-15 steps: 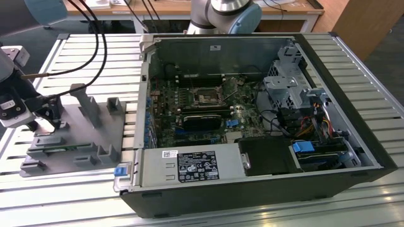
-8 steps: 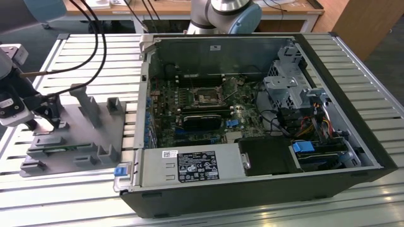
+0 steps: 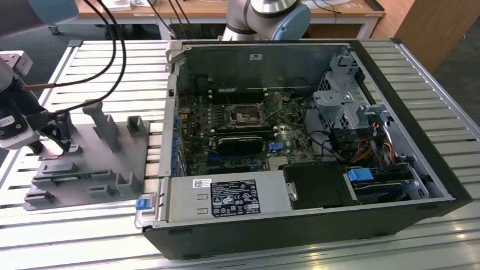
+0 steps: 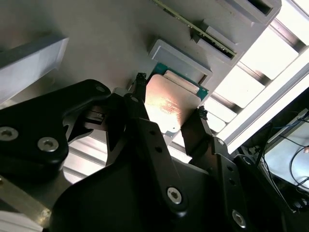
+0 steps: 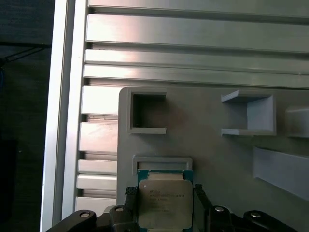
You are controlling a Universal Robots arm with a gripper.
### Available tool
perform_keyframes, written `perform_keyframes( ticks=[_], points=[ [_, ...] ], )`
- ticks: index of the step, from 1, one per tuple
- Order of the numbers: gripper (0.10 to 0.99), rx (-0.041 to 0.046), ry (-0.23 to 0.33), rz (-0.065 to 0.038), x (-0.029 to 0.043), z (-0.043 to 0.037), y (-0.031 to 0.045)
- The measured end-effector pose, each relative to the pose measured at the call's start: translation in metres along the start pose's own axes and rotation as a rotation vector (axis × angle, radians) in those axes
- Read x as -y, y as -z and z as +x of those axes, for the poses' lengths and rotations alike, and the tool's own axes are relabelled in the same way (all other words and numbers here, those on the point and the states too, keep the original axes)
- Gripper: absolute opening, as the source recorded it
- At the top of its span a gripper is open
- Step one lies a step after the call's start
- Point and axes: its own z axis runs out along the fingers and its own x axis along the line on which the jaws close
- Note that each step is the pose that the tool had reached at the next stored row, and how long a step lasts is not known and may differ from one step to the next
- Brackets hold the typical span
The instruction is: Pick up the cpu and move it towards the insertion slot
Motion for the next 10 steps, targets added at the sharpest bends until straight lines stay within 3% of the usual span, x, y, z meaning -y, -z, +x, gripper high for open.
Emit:
perform_keyframes(
  ticks=[10],
  points=[
    [0.541, -0.0001, 0.0, 0.0, -0.0002, 0.0, 0.0021]
  ],
)
